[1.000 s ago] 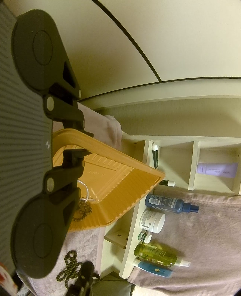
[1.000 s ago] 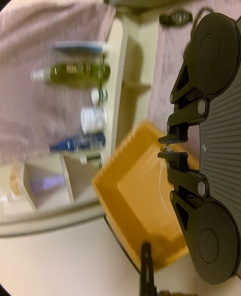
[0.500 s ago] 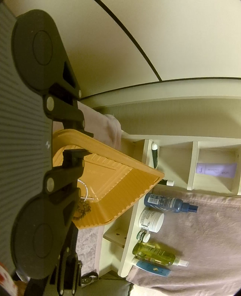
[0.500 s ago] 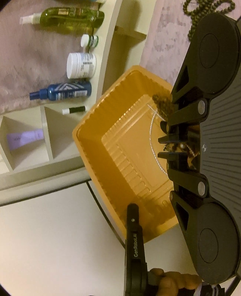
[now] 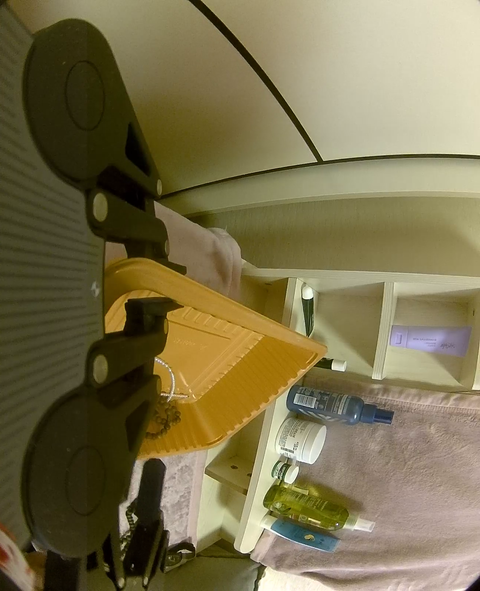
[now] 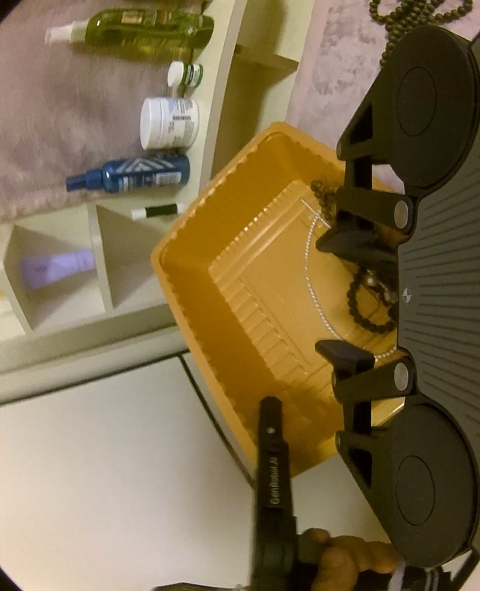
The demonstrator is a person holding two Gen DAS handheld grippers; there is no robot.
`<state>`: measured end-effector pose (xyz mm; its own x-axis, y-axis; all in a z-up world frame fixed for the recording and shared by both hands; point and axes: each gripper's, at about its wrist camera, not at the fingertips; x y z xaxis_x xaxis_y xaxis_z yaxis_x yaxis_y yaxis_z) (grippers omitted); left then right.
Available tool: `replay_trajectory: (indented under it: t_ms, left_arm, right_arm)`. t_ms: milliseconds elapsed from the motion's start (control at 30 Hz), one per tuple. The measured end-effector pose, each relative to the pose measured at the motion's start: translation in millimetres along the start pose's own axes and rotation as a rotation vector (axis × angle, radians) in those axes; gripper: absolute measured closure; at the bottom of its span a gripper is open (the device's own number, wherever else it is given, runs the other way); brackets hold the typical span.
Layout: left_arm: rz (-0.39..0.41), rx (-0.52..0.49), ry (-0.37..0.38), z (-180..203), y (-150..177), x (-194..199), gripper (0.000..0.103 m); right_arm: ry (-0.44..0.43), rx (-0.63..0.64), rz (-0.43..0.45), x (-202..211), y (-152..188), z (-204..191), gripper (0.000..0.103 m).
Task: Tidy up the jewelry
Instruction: 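Carry the item into the orange tray and open the right gripper, then grasp the long dark bead strand with the right gripper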
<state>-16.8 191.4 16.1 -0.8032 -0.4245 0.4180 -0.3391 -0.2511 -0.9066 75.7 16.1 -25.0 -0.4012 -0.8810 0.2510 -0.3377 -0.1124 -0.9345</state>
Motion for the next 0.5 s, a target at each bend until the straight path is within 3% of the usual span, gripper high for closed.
replay_trajectory:
  t_ms: [333,500]
  left_arm:
    - [-0.001,0.0,0.0,0,0,0,0.094]
    - [0.002,0.0,-0.001,1,1,1,0.094]
  right_arm:
    - [0.102,-0.047,0.026,22,-2,25,0.05]
    - [0.193,-0.074,0.026,42,7,44,0.05]
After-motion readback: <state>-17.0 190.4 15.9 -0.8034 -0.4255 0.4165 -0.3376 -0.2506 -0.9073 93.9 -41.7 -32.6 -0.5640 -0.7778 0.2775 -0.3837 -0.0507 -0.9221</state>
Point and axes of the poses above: each gripper's, at about its wrist camera, not at the fingertips, and x roughly against the way its jaws point, z to its right, y to its underside, and after that the axes turned 13 degrees about z, right-handed
